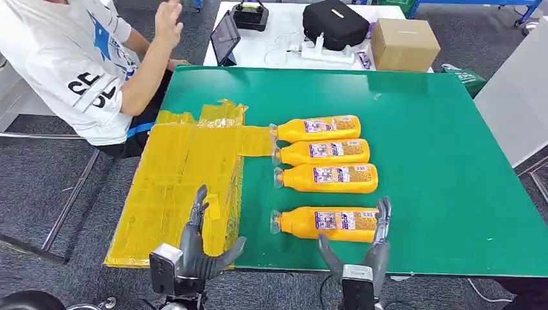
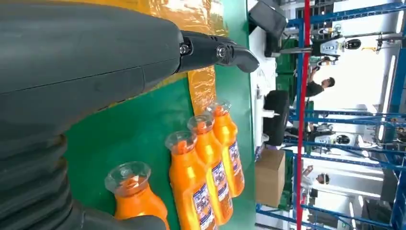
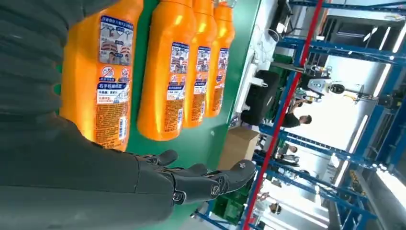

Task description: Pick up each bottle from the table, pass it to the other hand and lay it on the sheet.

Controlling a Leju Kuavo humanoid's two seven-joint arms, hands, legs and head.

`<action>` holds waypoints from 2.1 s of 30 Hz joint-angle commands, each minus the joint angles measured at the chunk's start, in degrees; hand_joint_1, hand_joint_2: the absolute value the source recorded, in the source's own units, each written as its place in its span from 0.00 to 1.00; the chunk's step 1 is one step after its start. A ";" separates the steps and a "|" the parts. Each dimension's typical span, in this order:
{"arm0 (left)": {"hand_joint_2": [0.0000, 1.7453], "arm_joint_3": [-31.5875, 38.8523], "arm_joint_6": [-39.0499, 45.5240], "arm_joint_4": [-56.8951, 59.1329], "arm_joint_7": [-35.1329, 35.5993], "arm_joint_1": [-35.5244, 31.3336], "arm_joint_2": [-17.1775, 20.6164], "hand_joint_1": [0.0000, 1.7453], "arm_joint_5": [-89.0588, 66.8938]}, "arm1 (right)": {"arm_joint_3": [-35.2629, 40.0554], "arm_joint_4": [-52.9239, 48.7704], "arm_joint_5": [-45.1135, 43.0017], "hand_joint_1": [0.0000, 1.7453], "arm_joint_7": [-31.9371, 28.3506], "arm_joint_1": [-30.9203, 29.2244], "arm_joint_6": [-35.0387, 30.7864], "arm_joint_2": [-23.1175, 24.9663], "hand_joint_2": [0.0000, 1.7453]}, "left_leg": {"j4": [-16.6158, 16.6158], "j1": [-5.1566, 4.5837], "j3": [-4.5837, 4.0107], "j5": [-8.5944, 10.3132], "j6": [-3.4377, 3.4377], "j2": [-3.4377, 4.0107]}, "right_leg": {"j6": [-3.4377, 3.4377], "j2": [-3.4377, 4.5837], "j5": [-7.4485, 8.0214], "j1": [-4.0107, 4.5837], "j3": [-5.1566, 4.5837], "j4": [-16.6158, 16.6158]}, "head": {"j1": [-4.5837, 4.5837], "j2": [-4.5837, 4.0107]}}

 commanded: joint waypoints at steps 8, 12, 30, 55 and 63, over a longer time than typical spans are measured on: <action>1.00 0.42 -0.82 -0.38 0.32 0.80 -0.04 0.00 -0.56 | 1.82 3.71 1.73 0.00 1.59 -2.40 -0.48 -2.55 1.00 | -0.05 0.04 0.25 -0.09 -0.03 0.10 | -0.08 0.05 -0.04 0.06 0.25 -0.09 | 0.00 0.00; 1.00 1.25 -0.26 -0.52 -0.41 0.67 -0.17 0.00 -1.60 | 3.05 2.97 8.59 0.00 6.81 -3.28 -0.37 -5.64 1.00 | -0.05 0.05 0.32 -0.13 -0.04 0.14 | -0.09 0.07 -0.06 0.07 0.32 -0.11 | 0.00 0.00; 1.00 6.52 -1.71 0.49 -2.08 -0.39 -2.13 0.00 -4.67 | -2.10 -2.99 25.83 0.00 31.19 -11.35 16.59 -20.06 1.00 | 0.00 0.01 0.13 -0.05 0.02 0.10 | -0.02 0.05 0.02 0.02 0.14 -0.08 | 0.00 0.00; 1.00 6.62 -6.74 10.39 -1.56 -6.30 -2.70 0.00 -5.34 | 12.11 11.24 8.56 0.00 33.49 -21.36 45.76 -37.26 1.00 | -0.02 -0.09 0.10 0.05 0.09 0.02 | 0.06 0.01 0.09 -0.08 0.16 -0.09 | -0.02 0.00; 1.00 5.14 -7.79 13.73 -2.34 -8.57 -2.48 0.00 -4.79 | 18.68 14.64 -0.78 0.00 30.52 -26.76 53.63 -42.43 1.00 | -0.02 -0.09 0.12 0.05 0.09 0.04 | 0.05 0.03 0.09 -0.09 0.15 -0.09 | -0.02 0.00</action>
